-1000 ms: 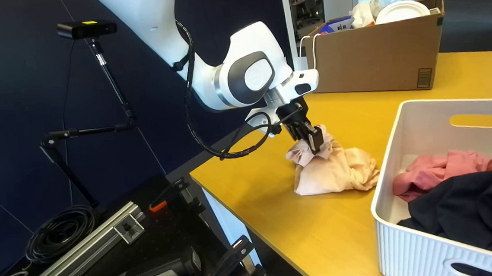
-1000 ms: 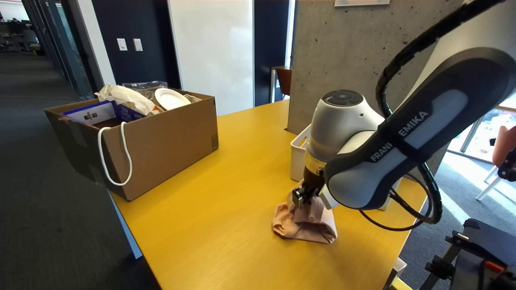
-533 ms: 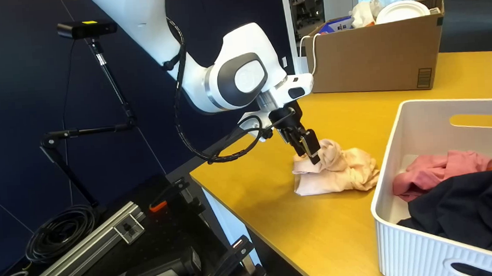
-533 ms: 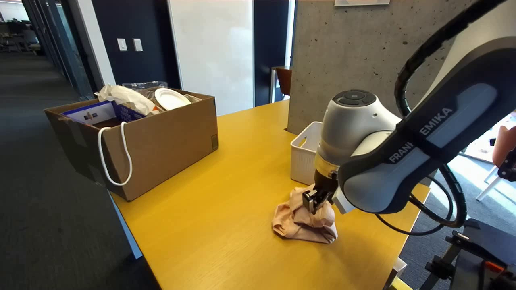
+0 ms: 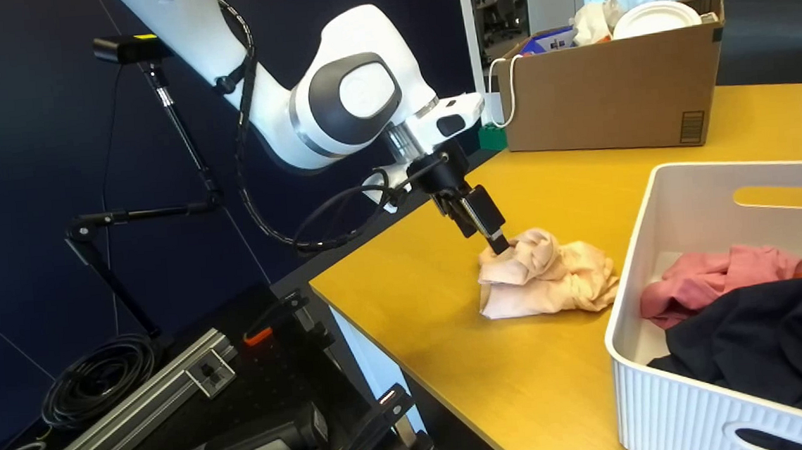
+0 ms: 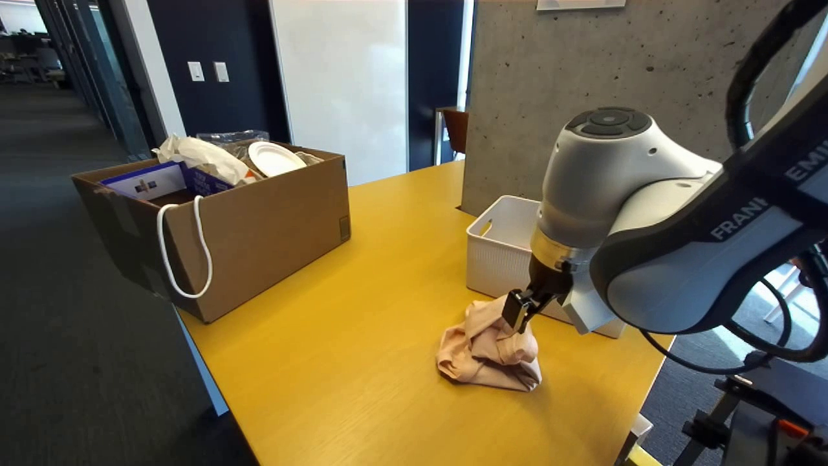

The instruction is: Fold the T-shirt on the table

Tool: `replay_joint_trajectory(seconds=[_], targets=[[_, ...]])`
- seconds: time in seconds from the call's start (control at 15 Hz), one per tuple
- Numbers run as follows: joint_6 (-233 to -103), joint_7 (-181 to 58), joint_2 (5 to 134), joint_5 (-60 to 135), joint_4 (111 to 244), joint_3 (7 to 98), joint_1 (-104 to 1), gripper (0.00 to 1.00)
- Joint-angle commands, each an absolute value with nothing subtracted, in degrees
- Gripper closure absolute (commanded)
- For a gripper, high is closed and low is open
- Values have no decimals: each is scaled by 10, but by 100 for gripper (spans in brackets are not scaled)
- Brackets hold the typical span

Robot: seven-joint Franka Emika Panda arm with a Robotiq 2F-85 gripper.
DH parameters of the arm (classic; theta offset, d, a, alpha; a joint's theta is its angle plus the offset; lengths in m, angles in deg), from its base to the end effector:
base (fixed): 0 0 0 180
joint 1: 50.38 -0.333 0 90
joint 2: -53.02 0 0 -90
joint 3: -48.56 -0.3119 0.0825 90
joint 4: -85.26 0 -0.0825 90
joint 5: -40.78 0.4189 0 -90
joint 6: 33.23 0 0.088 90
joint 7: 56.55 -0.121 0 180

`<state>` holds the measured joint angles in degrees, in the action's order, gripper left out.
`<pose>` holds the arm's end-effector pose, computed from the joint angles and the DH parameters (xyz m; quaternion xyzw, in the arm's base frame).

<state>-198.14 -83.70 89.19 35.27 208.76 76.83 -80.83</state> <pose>0.5904 0.0099 0.1018 0.9783 -0.1176 0.1109 0.1296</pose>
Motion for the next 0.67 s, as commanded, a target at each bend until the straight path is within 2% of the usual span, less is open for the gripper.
replay_joint_trajectory(seconds=[0.0, 0.6], targets=[[-1977, -855, 882, 328, 2091, 768, -804, 0], [-1975, -857, 882, 326, 2093, 765, -801, 0]])
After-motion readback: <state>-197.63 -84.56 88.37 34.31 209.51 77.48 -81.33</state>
